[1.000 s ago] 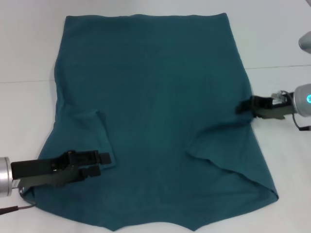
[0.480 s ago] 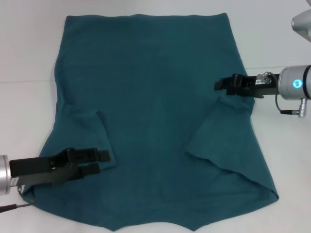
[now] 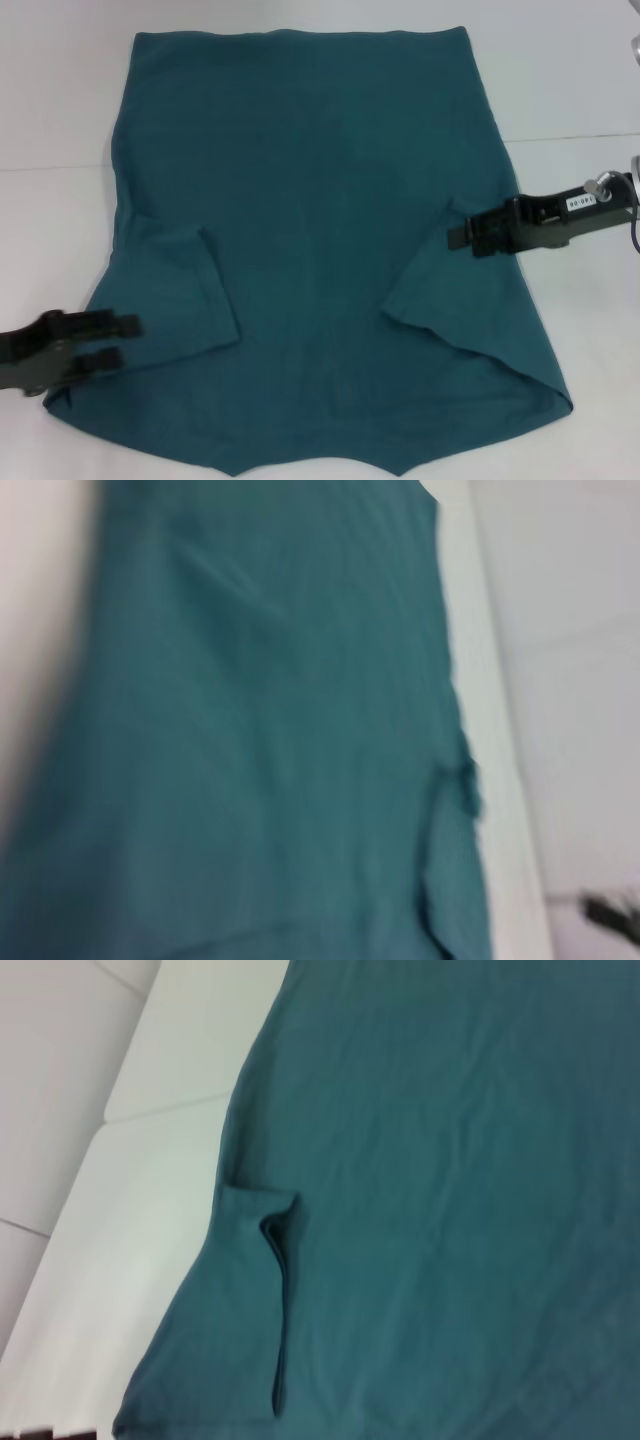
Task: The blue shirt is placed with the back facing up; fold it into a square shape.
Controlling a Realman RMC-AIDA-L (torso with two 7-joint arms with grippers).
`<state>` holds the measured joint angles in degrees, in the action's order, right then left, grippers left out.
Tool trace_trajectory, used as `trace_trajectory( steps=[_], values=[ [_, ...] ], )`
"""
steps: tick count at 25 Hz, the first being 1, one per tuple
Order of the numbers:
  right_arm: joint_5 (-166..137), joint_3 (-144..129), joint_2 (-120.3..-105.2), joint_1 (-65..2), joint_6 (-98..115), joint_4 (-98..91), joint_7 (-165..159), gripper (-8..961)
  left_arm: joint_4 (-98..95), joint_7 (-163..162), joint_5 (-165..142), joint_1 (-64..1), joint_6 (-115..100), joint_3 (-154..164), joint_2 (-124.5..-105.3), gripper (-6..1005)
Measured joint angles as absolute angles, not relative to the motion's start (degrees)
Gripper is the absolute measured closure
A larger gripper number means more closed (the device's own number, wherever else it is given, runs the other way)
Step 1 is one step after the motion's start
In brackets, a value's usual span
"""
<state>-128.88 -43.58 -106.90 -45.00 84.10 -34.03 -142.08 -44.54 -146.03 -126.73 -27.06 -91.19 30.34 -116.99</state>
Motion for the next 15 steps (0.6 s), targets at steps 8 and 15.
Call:
trace_trajectory(
  steps=[8, 15],
  values=[
    [-129.5, -43.6, -106.97, -44.1, 85.0, -34.1, -142.1, 389, -44.9, -148.5, -132.0, -25.2, -88.2, 22.3, -116.54, 386],
    [-129.5, -43.5, -107.03, -44.0, 84.5, -34.1, -142.1, 388, -45.0, -149.1, -136.5, -24.8, -85.4, 21.3, -116.45, 386]
  ],
)
